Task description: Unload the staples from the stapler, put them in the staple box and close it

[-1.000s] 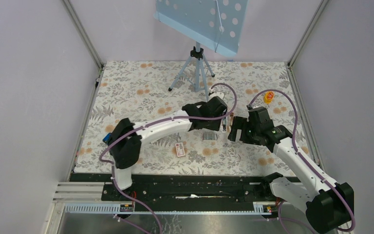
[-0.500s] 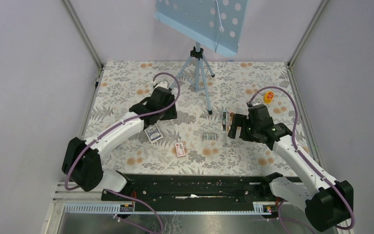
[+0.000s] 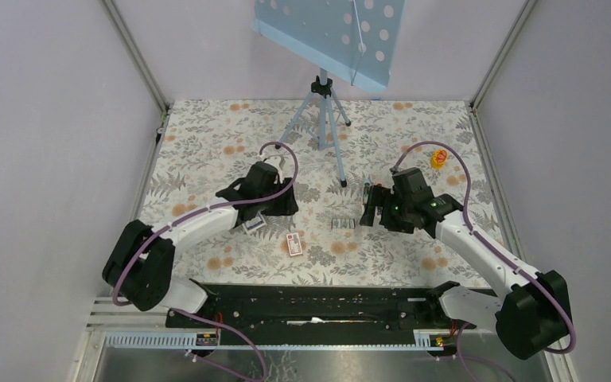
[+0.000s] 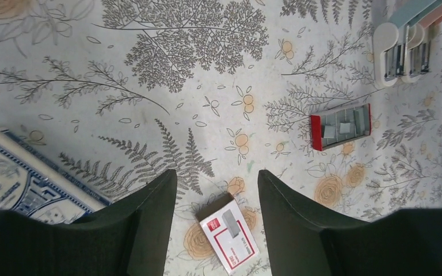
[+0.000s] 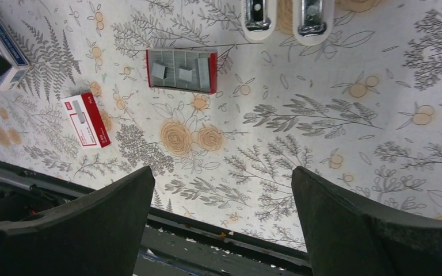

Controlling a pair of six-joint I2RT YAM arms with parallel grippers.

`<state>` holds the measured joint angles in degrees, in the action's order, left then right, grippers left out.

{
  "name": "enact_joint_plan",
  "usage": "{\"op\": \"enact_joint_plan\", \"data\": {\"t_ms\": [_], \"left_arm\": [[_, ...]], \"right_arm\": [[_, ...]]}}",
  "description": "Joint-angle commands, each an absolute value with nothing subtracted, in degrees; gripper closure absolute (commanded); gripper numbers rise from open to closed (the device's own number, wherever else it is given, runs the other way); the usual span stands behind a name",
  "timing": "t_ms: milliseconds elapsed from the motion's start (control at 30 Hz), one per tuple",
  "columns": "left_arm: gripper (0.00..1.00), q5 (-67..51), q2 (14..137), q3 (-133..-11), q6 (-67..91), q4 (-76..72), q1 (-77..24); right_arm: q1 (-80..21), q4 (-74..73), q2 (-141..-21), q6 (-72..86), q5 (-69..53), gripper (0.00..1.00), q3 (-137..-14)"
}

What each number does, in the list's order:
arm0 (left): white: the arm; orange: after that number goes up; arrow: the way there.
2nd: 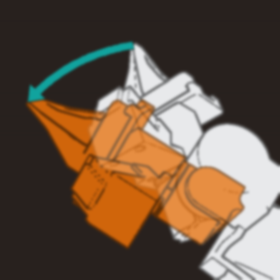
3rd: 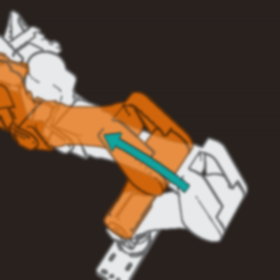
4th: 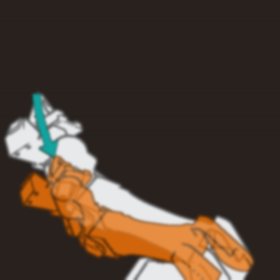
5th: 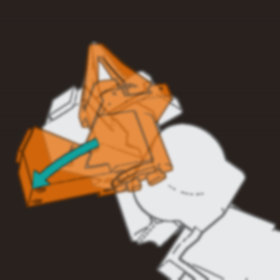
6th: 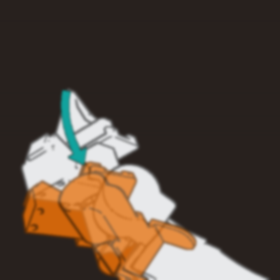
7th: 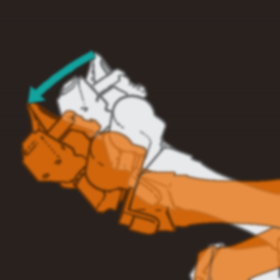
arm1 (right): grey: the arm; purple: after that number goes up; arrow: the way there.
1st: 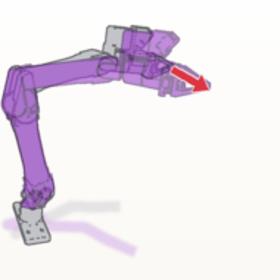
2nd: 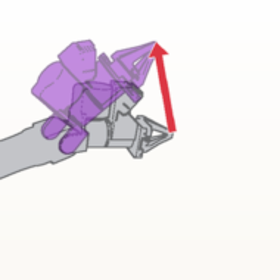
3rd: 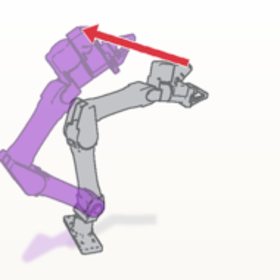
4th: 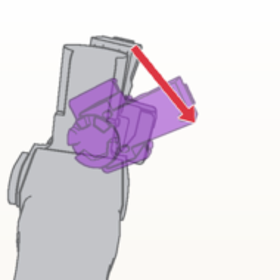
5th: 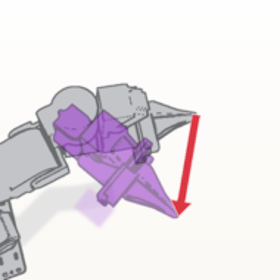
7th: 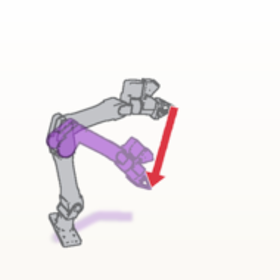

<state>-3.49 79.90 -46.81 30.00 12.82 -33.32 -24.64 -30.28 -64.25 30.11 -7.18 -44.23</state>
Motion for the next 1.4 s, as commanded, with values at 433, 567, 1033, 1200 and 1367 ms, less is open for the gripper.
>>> {"op": "enact_joint_plan", "data": {"t_ms": [433, 567, 1033, 1200, 1367], "left_arm": [[0.44, 8.0, 90.8, -51.2, 26.0, 14.5, -43.3], [0.45, 11.5, 92.4, -52.3, 26.4, 17.3, -45.2], [0.54, 14.8, 88.3, -49.5, 30.5, 23.3, -46.5], [0.60, 14.7, 86.2, -48.1, 31.8, 24.4, -46.5], [0.63, 13.8, 84.2, -45.8, 33.5, 25.0, -46.5]], "right_arm": [[-28.4, -27.5, -66.3, 33.3, -7.6, 0.07, -46.4], [-28.4, -27.3, -66.5, 33.2, -7.6, 0.06, -46.1], [-28.3, -26.5, -67.3, 32.5, -7.5, 0.05, -45.8], [-28.3, -26.5, -67.4, 32.5, -7.6, 0.05, -45.6], [-28.4, -26.4, -67.3, 32.5, -7.5, 0.05, -45.4]]}}
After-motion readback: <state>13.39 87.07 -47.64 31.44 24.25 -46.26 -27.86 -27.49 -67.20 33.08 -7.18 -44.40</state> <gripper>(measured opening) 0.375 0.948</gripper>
